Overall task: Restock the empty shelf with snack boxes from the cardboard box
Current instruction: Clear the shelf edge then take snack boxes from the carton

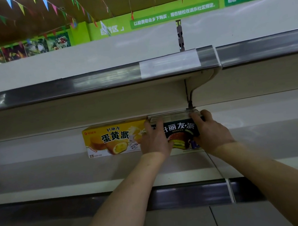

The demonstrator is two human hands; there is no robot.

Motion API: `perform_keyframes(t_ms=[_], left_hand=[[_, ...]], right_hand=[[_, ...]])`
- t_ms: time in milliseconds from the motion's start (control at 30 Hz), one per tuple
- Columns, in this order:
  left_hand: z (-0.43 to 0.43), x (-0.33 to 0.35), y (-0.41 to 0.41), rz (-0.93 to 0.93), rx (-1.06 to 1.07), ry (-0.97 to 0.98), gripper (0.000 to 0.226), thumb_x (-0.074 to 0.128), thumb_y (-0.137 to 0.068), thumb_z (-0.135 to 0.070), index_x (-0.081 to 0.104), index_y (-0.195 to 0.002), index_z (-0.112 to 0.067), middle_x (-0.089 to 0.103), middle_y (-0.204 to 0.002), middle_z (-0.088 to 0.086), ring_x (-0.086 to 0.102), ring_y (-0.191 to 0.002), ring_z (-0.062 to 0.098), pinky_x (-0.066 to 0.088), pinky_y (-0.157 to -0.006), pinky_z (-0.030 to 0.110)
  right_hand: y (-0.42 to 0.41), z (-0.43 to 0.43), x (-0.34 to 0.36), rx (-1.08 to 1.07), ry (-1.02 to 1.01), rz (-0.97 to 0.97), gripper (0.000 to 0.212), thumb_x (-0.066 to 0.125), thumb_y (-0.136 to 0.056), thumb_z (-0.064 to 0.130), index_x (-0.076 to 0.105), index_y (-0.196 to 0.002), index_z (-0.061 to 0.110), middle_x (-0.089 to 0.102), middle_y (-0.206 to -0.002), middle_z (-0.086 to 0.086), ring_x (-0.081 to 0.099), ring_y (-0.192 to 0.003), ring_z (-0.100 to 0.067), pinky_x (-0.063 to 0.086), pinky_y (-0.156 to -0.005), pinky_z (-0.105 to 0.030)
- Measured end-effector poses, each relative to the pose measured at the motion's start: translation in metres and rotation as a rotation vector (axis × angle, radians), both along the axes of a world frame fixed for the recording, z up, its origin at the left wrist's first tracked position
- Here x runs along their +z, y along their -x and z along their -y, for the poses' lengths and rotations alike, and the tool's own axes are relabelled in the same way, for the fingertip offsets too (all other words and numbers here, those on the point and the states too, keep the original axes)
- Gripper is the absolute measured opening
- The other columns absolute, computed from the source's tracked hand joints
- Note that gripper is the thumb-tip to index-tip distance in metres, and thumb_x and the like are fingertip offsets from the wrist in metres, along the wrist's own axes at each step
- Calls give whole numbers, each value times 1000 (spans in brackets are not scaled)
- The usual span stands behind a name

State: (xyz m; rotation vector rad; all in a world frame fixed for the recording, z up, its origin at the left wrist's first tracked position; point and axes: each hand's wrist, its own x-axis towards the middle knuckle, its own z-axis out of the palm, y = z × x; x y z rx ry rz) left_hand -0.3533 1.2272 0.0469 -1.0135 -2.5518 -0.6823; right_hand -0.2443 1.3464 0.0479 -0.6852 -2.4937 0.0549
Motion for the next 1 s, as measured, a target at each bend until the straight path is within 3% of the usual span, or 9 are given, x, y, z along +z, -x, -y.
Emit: perform_keyframes(t_ms=[167, 367, 500, 700, 867, 1000], left_hand=[[2, 2, -9, 2, 74, 26, 88, 70, -86, -40, 11, -150, -31, 7, -155, 13, 34, -133, 40, 42, -96, 45], [14, -2, -32, -71, 161, -43, 86, 67, -87, -41, 14, -152, -26, 13, -154, 11, 23, -139, 33, 33, -106, 46], [22, -8, -54, -69, 147, -33, 76, 65, -88, -37, 23, -150, -23, 25, -148, 12, 28, -136, 32, 32, -106, 45], [24, -11, -93, -9, 69, -29, 54, 64, -89, -29, 45, -139, -19, 39, -137, 13, 45, -123, 34, 43, -96, 42], [24, -10, -125, 16, -47, -64, 41, 63, -89, -21, 55, -129, -17, 46, -132, 11, 46, -121, 32, 43, -99, 42], [32, -10, -156, -26, -159, -34, 35, 62, -90, -20, 57, -125, -18, 49, -126, 9, 50, -114, 30, 45, -91, 40]], right_hand=[[-6, 4, 5, -30, 18, 47, 83, 68, -85, 31, 16, -149, 23, 24, -145, -14, 44, -122, -36, 46, -92, -45], [-27, 17, 2, -16, -114, 64, 78, 63, -88, 34, 17, -150, 21, 16, -153, -11, 26, -137, -31, 26, -109, -43], [-40, 29, -4, 42, -174, 56, 56, 55, -91, 29, 35, -143, 20, 25, -150, -12, 31, -133, -31, 29, -108, -43], [-77, 50, -4, 42, -154, 121, 42, 54, -91, 27, 50, -131, 16, 44, -136, -10, 41, -125, -30, 36, -101, -40], [-116, 63, -5, -64, -166, 182, 41, 52, -94, 28, 52, -133, 15, 48, -134, -11, 42, -124, -31, 36, -100, -40], [-151, 81, -8, -176, -147, 210, 40, 51, -94, 30, 54, -130, 13, 50, -132, -13, 44, -122, -33, 37, -97, -39]])
